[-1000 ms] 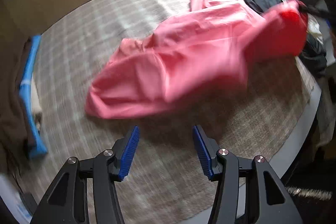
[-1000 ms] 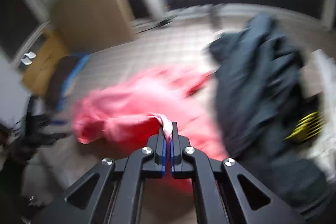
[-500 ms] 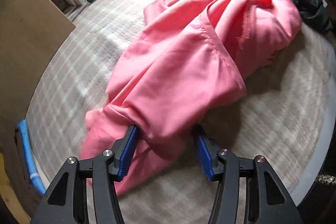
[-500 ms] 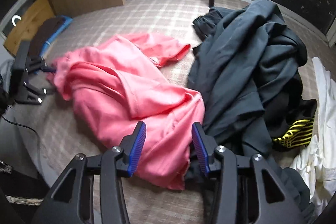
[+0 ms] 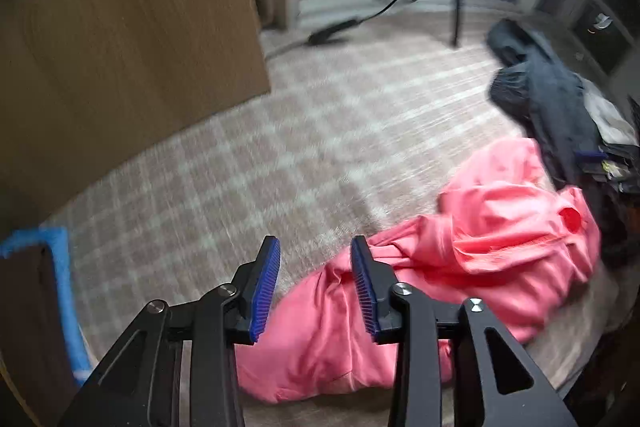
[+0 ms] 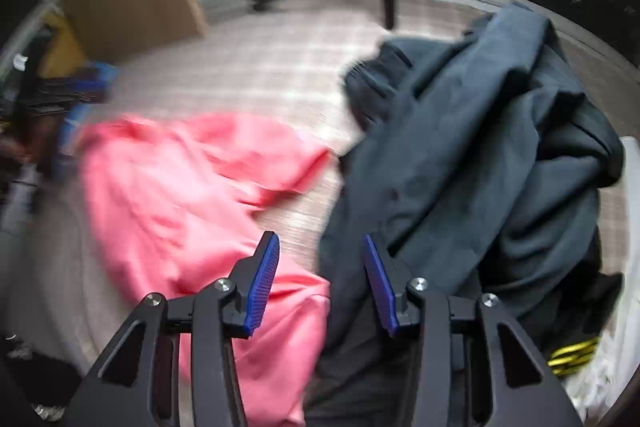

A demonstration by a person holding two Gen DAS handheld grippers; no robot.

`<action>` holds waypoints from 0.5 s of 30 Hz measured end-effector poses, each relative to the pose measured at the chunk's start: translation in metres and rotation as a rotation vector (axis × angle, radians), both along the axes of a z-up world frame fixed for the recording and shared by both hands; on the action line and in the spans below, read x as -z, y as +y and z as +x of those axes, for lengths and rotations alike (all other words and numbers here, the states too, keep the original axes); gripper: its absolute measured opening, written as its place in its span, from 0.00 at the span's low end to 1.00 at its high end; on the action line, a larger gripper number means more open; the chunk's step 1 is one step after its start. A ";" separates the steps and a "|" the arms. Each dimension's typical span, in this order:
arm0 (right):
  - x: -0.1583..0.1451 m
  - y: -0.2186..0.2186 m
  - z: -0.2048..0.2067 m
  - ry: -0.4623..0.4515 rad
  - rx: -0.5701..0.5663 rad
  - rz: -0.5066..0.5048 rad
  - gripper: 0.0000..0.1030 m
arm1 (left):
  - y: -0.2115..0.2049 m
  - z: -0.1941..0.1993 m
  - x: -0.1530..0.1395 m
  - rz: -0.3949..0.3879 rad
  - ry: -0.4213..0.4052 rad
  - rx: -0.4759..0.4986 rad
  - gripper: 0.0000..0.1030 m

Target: Fold clothes

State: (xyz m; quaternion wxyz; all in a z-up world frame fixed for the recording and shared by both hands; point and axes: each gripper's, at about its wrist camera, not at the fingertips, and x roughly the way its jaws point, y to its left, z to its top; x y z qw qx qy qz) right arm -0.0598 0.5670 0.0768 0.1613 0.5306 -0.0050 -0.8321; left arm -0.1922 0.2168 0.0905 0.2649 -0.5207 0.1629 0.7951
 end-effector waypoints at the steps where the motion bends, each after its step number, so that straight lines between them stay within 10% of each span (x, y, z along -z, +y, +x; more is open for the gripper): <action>1: -0.003 -0.003 0.004 0.013 -0.030 0.022 0.43 | -0.001 0.009 -0.004 0.002 0.010 0.043 0.42; 12: 0.024 -0.031 0.008 -0.067 -0.222 0.073 0.43 | 0.054 0.021 0.063 -0.194 -0.032 0.409 0.51; 15: 0.024 -0.026 0.010 -0.065 -0.212 0.055 0.43 | 0.060 0.013 0.072 -0.130 -0.081 0.418 0.25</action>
